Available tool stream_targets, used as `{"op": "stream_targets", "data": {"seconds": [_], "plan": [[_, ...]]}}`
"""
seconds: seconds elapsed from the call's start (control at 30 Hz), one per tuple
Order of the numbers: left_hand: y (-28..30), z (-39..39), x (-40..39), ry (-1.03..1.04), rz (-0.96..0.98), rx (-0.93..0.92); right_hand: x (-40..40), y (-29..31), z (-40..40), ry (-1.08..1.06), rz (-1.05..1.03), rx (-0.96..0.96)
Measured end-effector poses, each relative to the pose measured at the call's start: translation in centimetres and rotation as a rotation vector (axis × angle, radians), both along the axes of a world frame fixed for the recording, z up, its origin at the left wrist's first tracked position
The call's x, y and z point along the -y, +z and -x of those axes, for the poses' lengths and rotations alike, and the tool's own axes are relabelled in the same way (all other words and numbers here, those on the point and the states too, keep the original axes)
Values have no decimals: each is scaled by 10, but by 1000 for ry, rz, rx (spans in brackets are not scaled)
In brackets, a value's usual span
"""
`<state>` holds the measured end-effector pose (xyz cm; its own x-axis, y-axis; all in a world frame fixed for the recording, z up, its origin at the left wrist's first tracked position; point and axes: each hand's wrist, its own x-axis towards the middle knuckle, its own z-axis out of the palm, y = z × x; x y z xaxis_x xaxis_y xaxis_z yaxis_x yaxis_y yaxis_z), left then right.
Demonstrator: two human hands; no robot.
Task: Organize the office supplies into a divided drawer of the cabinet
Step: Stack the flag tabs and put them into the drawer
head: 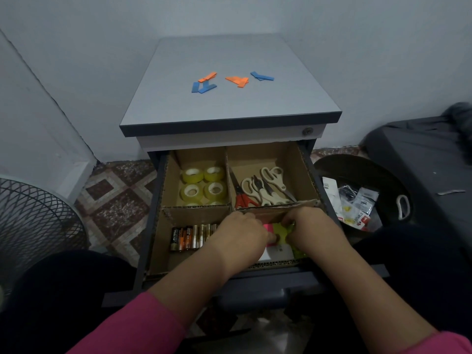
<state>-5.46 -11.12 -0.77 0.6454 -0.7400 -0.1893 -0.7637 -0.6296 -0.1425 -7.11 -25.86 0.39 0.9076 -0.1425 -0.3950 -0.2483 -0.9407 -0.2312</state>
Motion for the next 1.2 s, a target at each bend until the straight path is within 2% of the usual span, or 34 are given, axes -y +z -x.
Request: {"op": "stream_targets", "data": {"seconds": [0.17, 0.3, 0.4, 0.43, 0.5, 0.57, 0.7, 0.77, 0.83, 0.97, 1.2], "plan": [[3, -1, 1, 3, -45, -12, -2, -1, -2, 6, -4, -37], [5, 0, 0, 6, -39, -23, 1, -1, -3, 9, -12, 30], [5, 0, 0, -3, -47, -23, 1, 5, -5, 40, -12, -114], [6, 1, 0, -5, -53, -27, 1, 7, -4, 25, -5, -91], [7, -1, -1, -9, -26, -46, 4, 5, 1, -23, 34, 75], [11, -2, -6, 13, 170, -134, 4, 2, 7, -20, 100, 145], [28, -9, -24, 304, 848, -471, 0, 2, 7, -5, 140, 97], [29, -17, -30, 474, 1152, -524, -2, 0, 7, 0, 138, 90], [28, -23, -33, 608, 1350, -540, -2, -3, 6, -3, 133, 84], [26, -29, -34, 760, 1512, -579, -1, -4, 5, -10, 135, 72], [27, -28, -32, 772, 1525, -623, -2, -9, -2, -1, 106, 84]]}}
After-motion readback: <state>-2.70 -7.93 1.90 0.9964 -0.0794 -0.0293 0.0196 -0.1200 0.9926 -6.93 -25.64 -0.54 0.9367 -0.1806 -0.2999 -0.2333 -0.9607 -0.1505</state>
